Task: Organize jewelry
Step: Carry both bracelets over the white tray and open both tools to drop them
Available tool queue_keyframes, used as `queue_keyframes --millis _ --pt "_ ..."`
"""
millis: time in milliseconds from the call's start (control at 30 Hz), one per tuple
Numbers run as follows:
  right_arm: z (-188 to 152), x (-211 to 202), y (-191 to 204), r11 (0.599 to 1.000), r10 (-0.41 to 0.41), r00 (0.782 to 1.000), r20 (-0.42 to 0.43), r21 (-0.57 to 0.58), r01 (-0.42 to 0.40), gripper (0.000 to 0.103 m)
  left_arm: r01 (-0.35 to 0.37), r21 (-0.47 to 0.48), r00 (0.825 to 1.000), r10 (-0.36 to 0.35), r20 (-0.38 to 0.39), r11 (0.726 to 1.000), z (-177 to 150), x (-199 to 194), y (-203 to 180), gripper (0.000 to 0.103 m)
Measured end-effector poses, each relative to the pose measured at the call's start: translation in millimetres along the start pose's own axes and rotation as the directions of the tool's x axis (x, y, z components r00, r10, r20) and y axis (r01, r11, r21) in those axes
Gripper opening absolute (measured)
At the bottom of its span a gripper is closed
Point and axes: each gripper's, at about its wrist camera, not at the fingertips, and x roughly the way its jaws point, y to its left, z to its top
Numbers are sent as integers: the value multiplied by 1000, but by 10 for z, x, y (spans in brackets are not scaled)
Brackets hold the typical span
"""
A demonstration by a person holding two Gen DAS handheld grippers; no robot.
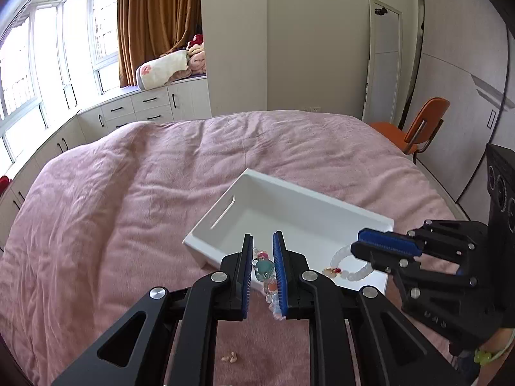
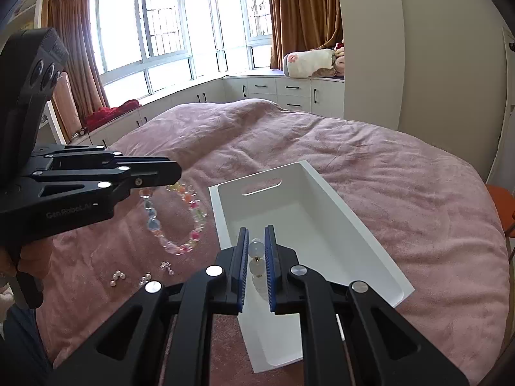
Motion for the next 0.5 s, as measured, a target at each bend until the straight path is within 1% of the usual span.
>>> queue_keyframes --millis 133,267,367,500 --pt "62 -8 -91 1000 -16 1000 9 0 16 11 -9 32 1000 8 6 999 215 184 -191 18" --pt "79 7 -179 999 -52 999 12 3 52 11 -18 31 1000 17 18 999 370 398 -327 18" --pt "30 81 -283 998 -55 998 -8 23 56 11 -19 13 1000 19 -10 1000 435 648 -395 18" --pt "-84 236 -422 996 -72 996 -60 39 74 11 -15 -45 998 12 -68 999 433 1033 -367 18"
